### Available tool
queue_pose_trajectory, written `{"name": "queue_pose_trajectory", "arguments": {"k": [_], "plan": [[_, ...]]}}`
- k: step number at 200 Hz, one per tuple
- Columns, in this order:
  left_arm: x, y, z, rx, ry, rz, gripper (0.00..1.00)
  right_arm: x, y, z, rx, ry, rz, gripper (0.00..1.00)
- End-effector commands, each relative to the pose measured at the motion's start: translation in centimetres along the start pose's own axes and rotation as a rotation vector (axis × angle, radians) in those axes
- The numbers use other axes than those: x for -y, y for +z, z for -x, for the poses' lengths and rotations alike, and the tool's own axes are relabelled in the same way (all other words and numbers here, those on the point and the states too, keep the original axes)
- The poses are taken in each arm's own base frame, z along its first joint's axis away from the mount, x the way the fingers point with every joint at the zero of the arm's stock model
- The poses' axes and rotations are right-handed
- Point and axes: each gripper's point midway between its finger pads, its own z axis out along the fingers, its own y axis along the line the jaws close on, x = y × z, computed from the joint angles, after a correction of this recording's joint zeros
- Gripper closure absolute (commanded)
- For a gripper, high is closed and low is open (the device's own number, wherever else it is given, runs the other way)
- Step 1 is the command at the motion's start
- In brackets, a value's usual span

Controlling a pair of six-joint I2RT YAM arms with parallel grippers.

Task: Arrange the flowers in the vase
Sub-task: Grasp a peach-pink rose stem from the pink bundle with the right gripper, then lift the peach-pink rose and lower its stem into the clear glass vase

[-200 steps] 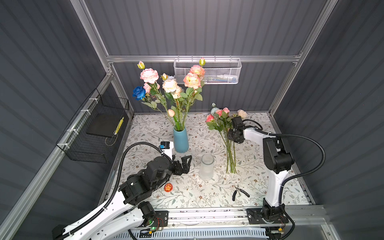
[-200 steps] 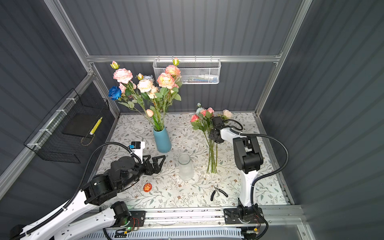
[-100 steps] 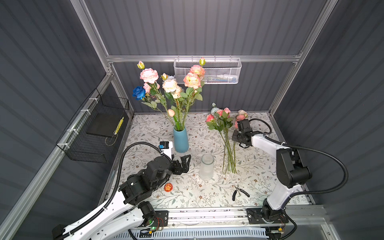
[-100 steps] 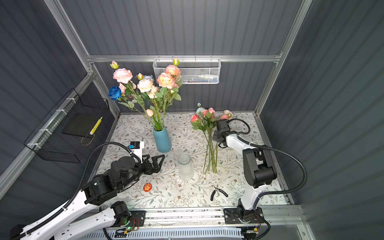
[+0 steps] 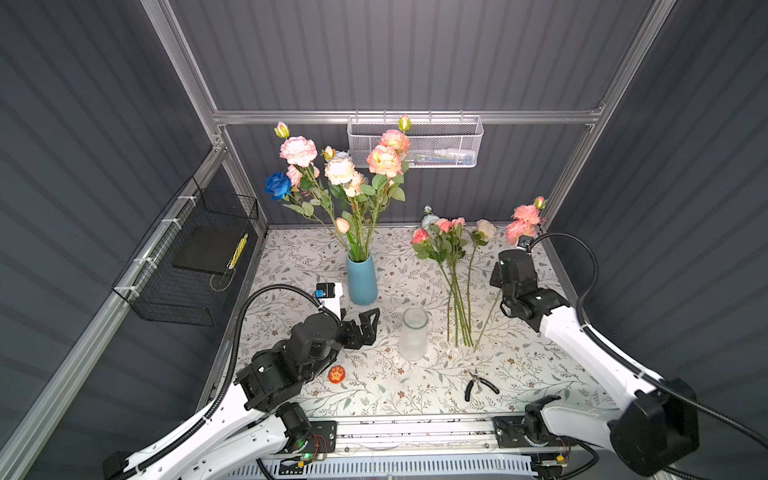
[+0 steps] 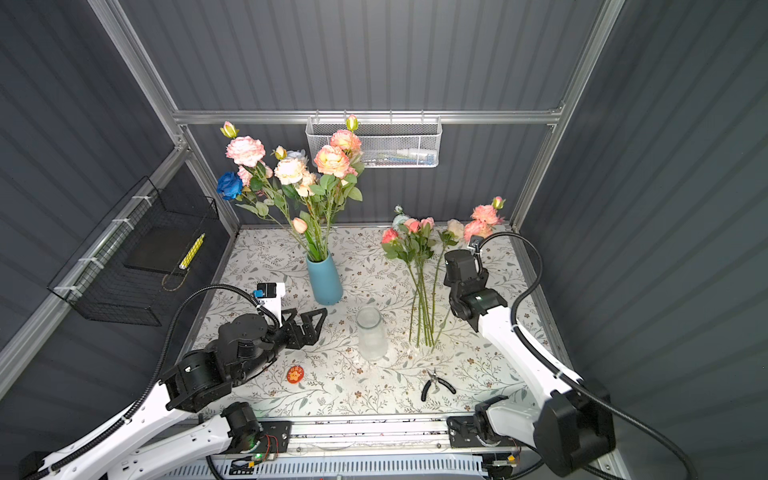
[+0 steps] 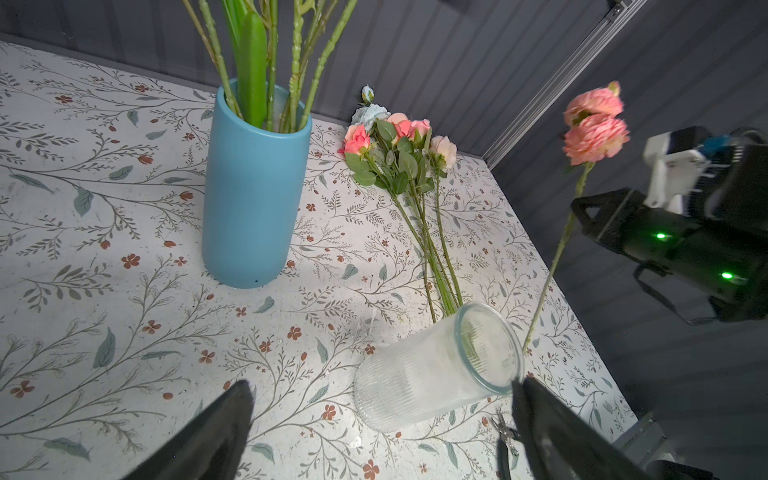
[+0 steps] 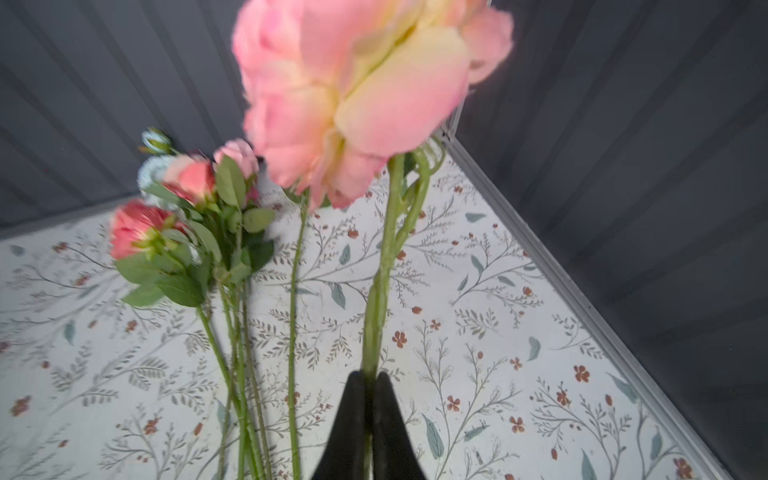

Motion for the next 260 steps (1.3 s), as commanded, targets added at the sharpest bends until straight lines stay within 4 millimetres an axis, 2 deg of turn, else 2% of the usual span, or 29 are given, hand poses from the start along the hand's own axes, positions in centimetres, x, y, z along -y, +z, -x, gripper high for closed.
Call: {"name": "queue_pose_trajectory", "arguments": {"k": [1,33,62,89,96,101,116,139,164,197,242,260], "plan": [[0.0,-0.4,0.4,0.013,0.023,0.003,0.00,-0.5,-4.5,3.8,0.122,-0.026,0.050,1.00],[-0.1,-0.4,0.2,0.008,0.027,0.008,0.00,-7.0,-12.9,8.7,0.262,-0.082,0.405,1.00],[-0.5,-0.4,-0.2,0.003,0.019,0.014,0.00,-12.7,-20.5,11.9,0.402,-0.137,0.661,1.00],[-0.8,-0.3,-0.6,-0.005,0.010,0.017,0.00,-17.4,-24.7,14.0,0.507,-0.182,0.778,1.00],[-0.8,-0.3,-0.8,-0.009,0.011,0.020,0.00,-18.0,-25.6,14.9,0.541,-0.182,0.793,1.00],[-0.9,-0.3,-0.8,-0.010,0.010,0.020,0.00,-19.6,-25.5,14.5,0.542,-0.210,0.797,1.00],[-0.9,-0.2,-1.0,-0.017,0.007,0.020,0.00,-21.6,-26.1,15.3,0.577,-0.221,0.813,1.00],[-1.0,-0.2,-1.3,-0.023,0.004,0.019,0.00,-23.9,-26.0,15.9,0.629,-0.240,0.800,1.00],[-1.2,-0.3,-1.5,-0.026,0.003,0.021,0.00,-26.0,-24.9,15.3,0.646,-0.268,0.784,1.00],[-1.6,-0.7,-1.5,-0.014,-0.001,0.026,0.00,-26.4,-23.3,12.9,0.608,-0.242,0.797,1.00],[-1.6,-0.6,-1.4,-0.011,0.006,0.029,0.00,-25.6,-21.2,7.6,0.481,-0.192,0.828,1.00],[-1.5,-0.5,-1.4,-0.012,0.008,0.029,0.00,-25.2,-20.5,5.6,0.430,-0.178,0.834,0.93]]}}
